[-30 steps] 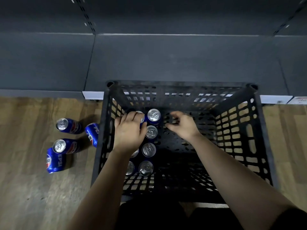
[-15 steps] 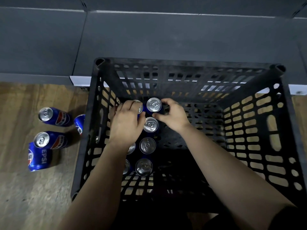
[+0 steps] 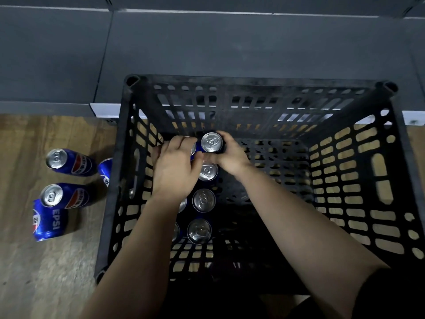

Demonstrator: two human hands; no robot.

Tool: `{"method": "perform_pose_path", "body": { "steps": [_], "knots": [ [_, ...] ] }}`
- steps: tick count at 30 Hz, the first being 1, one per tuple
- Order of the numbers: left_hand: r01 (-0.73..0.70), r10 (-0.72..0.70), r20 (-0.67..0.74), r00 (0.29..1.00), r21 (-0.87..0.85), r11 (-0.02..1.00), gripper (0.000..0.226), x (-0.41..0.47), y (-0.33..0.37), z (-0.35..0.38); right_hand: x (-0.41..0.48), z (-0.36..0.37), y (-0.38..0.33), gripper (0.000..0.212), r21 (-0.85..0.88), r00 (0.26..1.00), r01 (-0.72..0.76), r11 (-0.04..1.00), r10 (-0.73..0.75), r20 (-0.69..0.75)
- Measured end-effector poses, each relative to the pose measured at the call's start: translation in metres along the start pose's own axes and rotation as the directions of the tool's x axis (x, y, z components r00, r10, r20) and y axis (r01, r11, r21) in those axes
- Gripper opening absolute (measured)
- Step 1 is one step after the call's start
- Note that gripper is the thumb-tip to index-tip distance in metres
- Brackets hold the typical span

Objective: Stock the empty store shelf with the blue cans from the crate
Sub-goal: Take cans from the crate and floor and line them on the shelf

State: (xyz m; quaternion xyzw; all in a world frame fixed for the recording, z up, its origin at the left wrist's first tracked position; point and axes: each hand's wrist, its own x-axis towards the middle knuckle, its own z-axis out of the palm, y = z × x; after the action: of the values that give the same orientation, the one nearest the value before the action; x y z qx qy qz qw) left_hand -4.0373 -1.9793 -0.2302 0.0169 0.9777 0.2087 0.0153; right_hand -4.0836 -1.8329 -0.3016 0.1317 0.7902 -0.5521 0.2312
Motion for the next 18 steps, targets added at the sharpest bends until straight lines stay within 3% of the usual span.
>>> {"method": "perform_pose_path", "body": {
  "steps": [5, 13, 18],
  "knots": [
    [-0.006, 0.007, -0.015, 1.0, 0.076, 0.997, 0.039, 0.0, 0.002, 0.0, 0.007, -0.003, -0.006, 0.072, -0.029, 0.999, -0.032, 0.999, 0.031, -0.006],
    [-0.034, 0.03, 0.041, 0.999, 0.115, 0.993, 0.038, -0.003, 0.003, 0.004, 0.012, -0.004, -0.007, 0.095, -0.117, 1.0, 0.001, 0.993, -0.004, -0.027],
    [-0.014, 0.003, 0.082, 0.997, 0.134, 0.991, 0.031, -0.003, 0.005, 0.008, 0.009, 0.001, -0.003, 0.084, -0.09, 0.994, 0.028, 0.996, -0.037, -0.1]
  ]
}}
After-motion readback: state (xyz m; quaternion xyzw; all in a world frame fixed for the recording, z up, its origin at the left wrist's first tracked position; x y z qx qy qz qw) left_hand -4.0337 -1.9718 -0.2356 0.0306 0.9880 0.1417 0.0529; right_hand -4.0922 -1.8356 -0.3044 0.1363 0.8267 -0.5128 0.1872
